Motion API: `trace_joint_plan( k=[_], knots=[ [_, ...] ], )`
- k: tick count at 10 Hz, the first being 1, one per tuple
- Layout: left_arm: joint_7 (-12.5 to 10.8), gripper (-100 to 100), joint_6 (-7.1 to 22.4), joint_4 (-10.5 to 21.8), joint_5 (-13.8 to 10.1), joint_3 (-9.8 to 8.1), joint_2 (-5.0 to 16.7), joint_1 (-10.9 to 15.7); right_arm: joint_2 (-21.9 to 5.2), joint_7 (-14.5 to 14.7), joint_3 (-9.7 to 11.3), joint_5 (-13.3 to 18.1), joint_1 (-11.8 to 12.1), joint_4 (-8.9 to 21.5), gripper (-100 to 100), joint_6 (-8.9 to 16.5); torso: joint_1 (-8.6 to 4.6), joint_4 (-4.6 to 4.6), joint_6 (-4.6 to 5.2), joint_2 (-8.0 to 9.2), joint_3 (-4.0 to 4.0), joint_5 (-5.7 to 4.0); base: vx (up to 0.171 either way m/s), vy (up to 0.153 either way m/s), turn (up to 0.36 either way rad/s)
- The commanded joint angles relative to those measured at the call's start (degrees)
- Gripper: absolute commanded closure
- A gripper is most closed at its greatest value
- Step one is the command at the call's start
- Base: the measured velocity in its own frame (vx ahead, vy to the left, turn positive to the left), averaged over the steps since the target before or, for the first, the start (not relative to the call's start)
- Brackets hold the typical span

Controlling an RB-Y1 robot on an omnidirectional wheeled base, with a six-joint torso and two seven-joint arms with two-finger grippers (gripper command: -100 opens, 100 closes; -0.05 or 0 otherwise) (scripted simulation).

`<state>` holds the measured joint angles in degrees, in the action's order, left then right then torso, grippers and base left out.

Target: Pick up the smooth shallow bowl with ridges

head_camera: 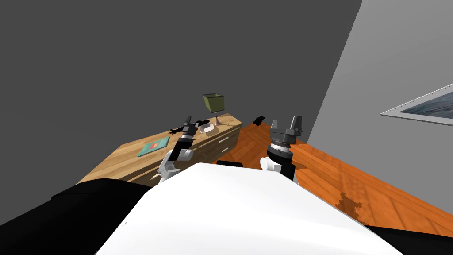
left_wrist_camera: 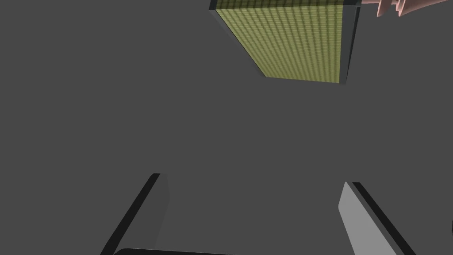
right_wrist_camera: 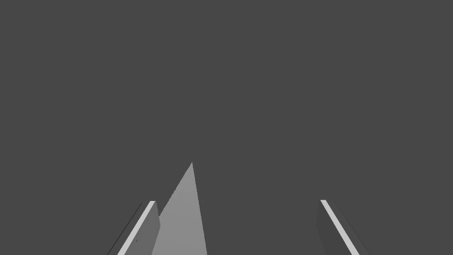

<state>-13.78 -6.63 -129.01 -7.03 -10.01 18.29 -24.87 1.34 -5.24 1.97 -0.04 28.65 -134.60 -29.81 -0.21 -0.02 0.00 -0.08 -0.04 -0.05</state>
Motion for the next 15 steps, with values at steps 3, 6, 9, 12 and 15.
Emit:
trace_joint_plan(
  k=[3, 6, 9, 12, 15],
  knots=[
    [-1.07, -100, 5.18, 0.88, -1.24, -0.88, 1.44, 1.21, 0.0, 0.0, 0.0, 0.0, 0.0, 0.0, 0, 0.0, 0.02, 0.0, 0.0, 0.02, 0.01, 0.0, 0.013, -0.048, -0.019],
    [-2.64, -100, 10.26, 1.79, -3.18, -2.39, 3.51, 2.42, 0.0, 0.0, 0.0, 0.0, 0.0, 0.0, 0, 0.0, 0.03, 0.01, -0.01, 0.05, 0.02, 0.0, 0.015, -0.055, -0.025],
    [-3.41, -100, 14.29, 2.21, -4.15, -3.14, 4.48, 2.92, 0.0, 0.0, 0.0, 0.0, 0.0, 0.0, 0, 0.0, 0.01, 0.0, -0.01, 0.01, 0.01, 0.0, 0.018, -0.049, -0.018],
    [-4.91, -100, 19.38, 2.97, -6.11, -4.62, 6.37, 3.61, 0.0, 0.0, 0.0, 0.0, 0.0, 0.0, 0, 0.0, 0.03, 0.0, -0.01, 0.0, 0.0, 0.0, 0.026, -0.051, -0.021],
    [-5.61, -100, 23.26, 3.3, -7.08, -5.35, 7.29, 3.79, 0.0, 0.0, 0.0, 0.0, 0.0, 0.0, 0, 0.0, 0.05, -0.01, -0.01, -0.02, -0.02, 0.01, 0.028, -0.042, -0.015]
  ],
)
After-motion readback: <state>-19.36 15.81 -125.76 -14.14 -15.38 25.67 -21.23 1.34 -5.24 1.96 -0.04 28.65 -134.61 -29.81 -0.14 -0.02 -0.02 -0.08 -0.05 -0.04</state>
